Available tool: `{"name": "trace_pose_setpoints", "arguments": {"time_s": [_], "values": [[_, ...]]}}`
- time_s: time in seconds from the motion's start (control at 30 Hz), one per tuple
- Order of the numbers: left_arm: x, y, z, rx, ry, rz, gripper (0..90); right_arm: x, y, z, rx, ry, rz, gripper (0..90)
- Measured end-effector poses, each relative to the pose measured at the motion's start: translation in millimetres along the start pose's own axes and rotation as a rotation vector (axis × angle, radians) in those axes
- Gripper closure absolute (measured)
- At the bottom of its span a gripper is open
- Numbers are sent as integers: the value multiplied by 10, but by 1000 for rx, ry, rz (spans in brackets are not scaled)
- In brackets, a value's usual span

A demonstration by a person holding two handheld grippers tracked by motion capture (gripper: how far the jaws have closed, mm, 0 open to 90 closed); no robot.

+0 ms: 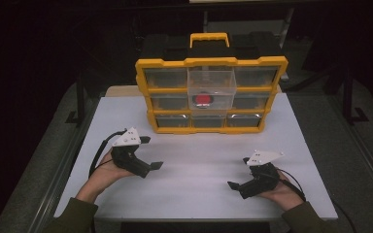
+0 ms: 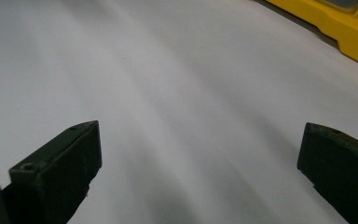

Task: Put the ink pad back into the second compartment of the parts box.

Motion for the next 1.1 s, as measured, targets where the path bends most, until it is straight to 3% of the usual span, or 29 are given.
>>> {"name": "trace_pose_setpoints", "arguments": {"time_s": [0.23,0.57,0.73,1.1], "values": [[-58,4,-194,1,-4,29,0,-2,-1,0,1,2,-2,0],[-85,28,-473,-27,65,32,0,-2,8,0,-1,1,-4,0],[-70,80,-624,-12,53,33,0,-2,11,-4,1,2,-5,0],[-76,89,-686,1,56,20,0,-16,2,-21,8,3,-8,0]]}}
Point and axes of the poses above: each handheld gripper's, and its own axes: y roughly backward along the jaws, z roughly out of its top, x roughly to its left, the point moved 4 cm from there along -y, roughly forward along the jaws, and after that the axes turned 14 degrees about z, right-handed, at the moved point
